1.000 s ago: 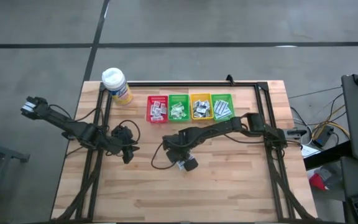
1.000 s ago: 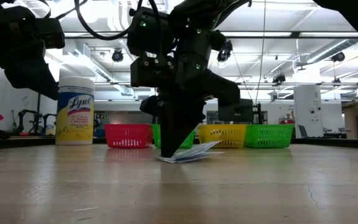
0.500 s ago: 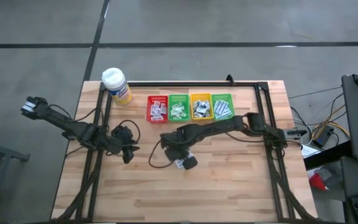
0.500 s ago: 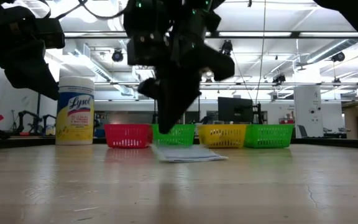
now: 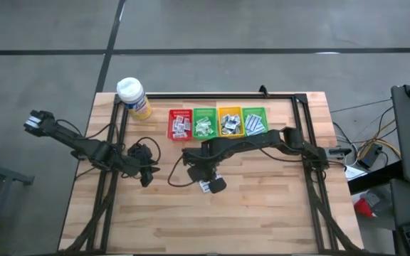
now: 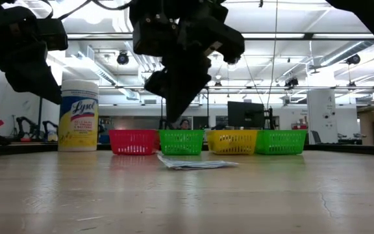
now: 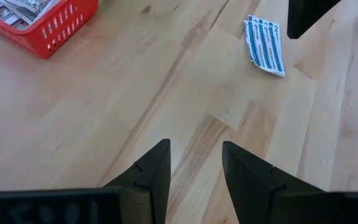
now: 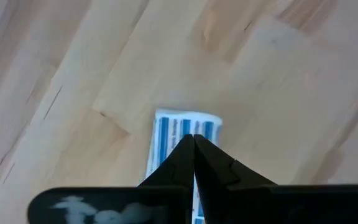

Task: Pick & Place First Aid Supplies
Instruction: Put the blue fingertip bandage into the right green bin

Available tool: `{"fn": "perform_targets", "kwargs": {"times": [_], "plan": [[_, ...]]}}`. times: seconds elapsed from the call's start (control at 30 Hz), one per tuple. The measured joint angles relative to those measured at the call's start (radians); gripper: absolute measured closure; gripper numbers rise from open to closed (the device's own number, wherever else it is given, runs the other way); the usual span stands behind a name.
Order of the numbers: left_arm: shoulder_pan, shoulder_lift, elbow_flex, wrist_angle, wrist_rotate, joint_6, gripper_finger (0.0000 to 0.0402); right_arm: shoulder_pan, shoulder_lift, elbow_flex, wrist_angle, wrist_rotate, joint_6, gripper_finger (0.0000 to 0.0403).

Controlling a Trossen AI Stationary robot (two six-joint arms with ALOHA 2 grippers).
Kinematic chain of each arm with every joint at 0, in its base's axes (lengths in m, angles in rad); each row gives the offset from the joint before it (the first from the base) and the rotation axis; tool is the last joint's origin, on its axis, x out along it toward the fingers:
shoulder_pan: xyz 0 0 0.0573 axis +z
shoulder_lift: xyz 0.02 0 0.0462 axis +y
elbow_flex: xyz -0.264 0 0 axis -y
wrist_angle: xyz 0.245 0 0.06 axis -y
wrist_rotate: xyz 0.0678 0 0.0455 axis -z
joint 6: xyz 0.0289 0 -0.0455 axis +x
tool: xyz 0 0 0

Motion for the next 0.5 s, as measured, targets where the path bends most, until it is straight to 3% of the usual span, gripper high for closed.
{"fn": "perform_targets", "kwargs": {"times": [0.2,0.5], "plan": [[0.000,0.000,0.000,0.000,0.000,0.014,0.0264,0.001,0.005,-0.032,0.002,-0.074,0.002,0.0378],[0.000,0.000,0.000,0.000,0.000,0.006,0.0264,0.001,0.008,-0.040,0.135,-0.062,-0.020,0.0298]]}}
